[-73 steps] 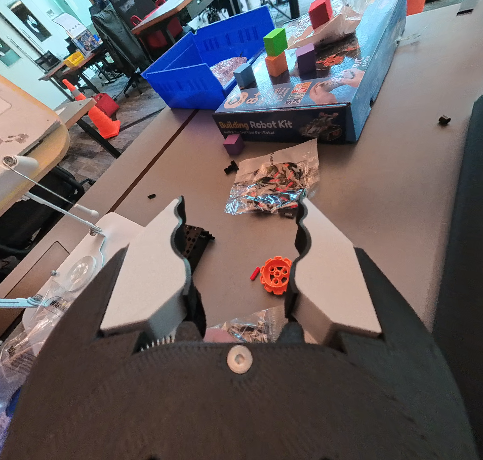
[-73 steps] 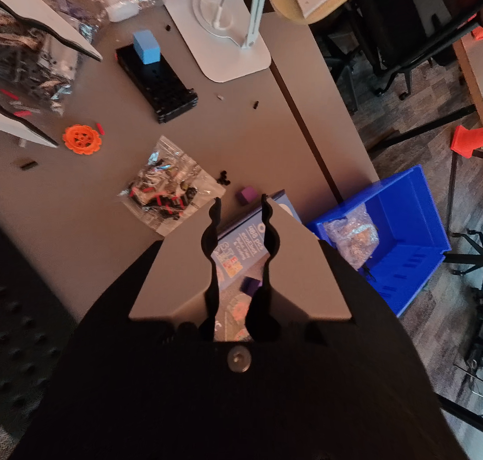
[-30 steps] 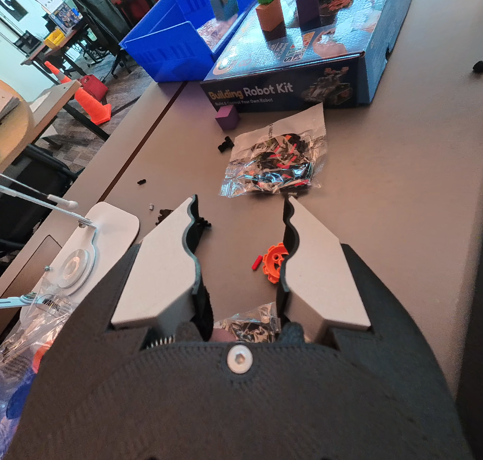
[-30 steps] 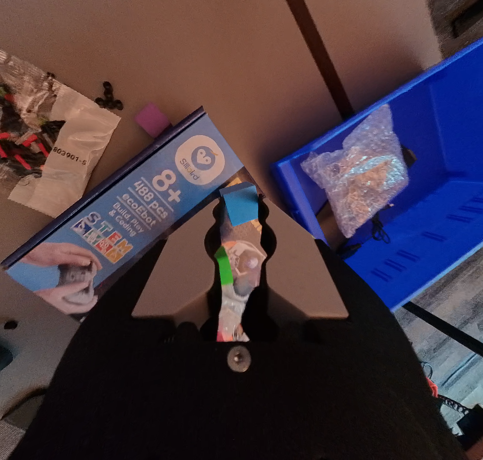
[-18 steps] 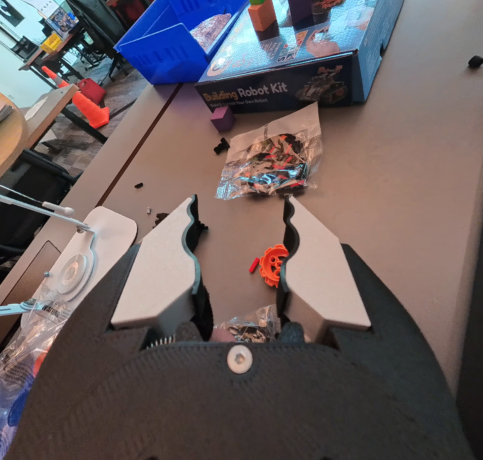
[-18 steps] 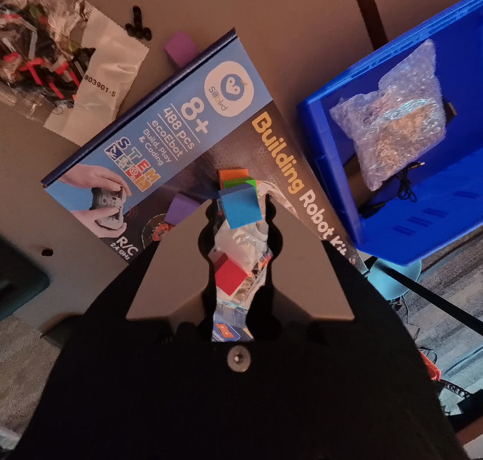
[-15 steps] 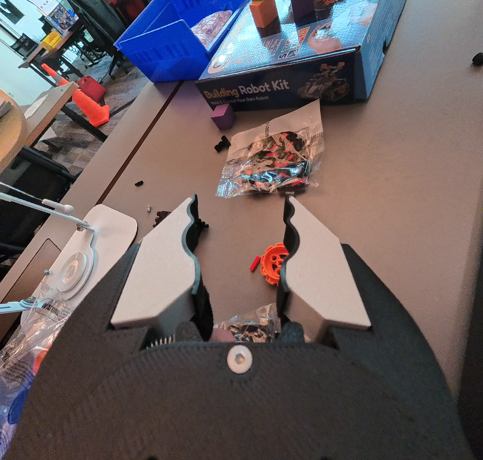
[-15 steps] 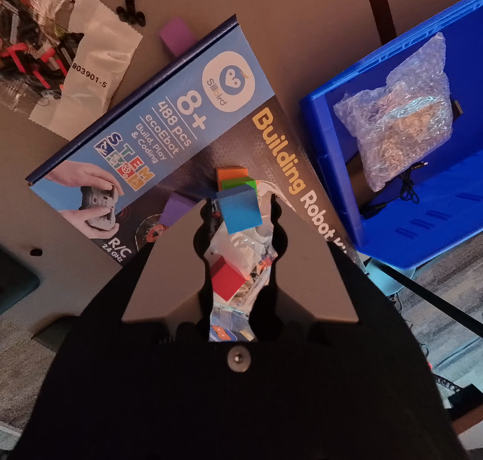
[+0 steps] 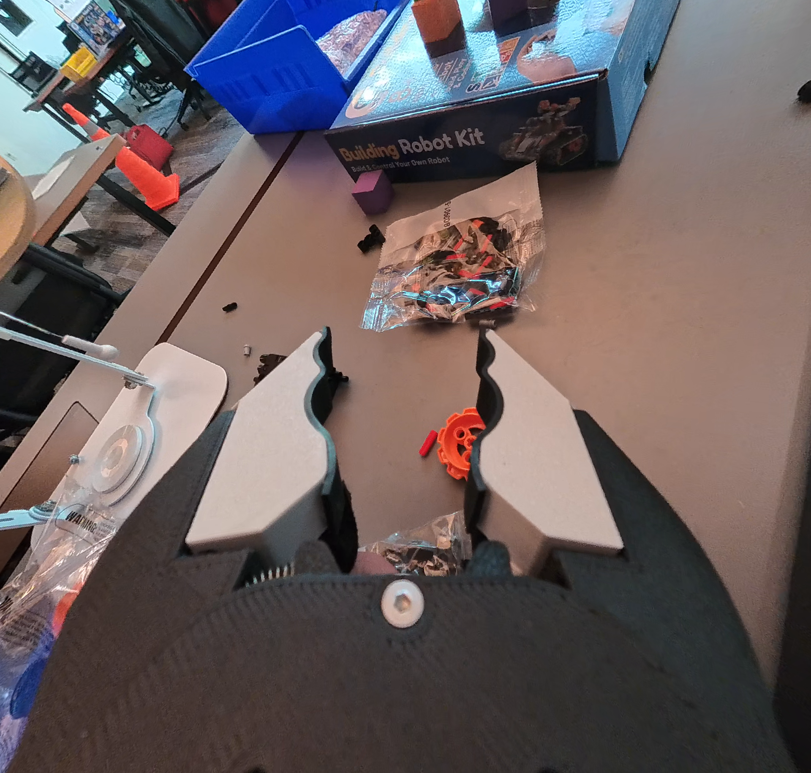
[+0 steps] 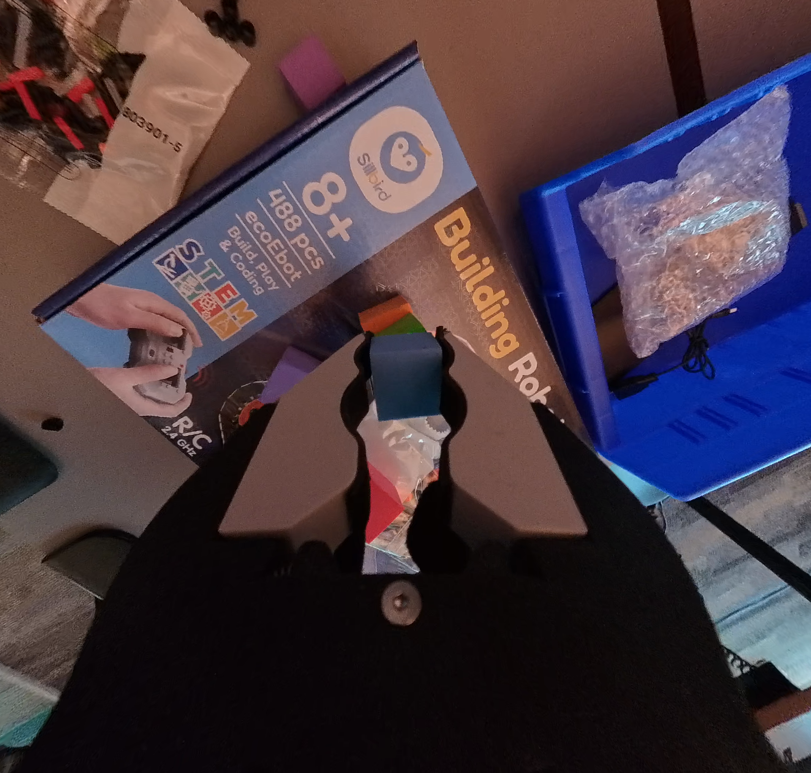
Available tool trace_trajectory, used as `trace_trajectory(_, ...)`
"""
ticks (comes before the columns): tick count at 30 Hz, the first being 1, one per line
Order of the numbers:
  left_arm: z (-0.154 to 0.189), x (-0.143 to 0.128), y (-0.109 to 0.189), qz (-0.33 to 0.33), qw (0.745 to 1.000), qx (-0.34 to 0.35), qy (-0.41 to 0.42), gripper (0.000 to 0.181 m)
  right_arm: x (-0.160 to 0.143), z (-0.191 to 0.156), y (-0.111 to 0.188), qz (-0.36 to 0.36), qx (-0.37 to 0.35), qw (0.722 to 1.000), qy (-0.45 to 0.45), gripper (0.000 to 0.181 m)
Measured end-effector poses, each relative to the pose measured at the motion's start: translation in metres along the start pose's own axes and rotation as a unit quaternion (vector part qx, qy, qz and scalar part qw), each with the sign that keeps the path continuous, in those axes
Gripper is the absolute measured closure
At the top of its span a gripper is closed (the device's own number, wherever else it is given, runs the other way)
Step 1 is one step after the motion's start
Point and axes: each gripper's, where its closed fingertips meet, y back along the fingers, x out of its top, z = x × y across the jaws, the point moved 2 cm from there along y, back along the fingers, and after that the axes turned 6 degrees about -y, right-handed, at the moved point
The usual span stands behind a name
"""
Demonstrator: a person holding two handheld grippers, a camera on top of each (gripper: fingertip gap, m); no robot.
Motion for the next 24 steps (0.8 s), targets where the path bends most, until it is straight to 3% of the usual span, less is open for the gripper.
trace_trajectory(6,0.001,-0.002,0.0,-0.005,1.0,-0.004,-0.001,0.117,-0.002,0.001,-0.002,0.007,0.013,1.0,-0.011,0.146)
trace_trajectory(12,0.002,-0.003,0.0,-0.009,1.0,-0.005,-0.005,0.116,-0.006,0.003,-0.008,-0.019,0.017,1.0,0.013,0.151)
trace_trajectory(19,0.001,-0.003,0.002,-0.007,1.0,-0.005,-0.001,0.116,0.008,-0.001,0.002,0.0,0.015,1.0,0.026,0.151)
trace_trajectory(24,0.001,-0.003,0.004,-0.007,1.0,-0.004,-0.001,0.116,-0.001,-0.001,-0.011,-0.021,0.029,0.999,0.009,0.15)
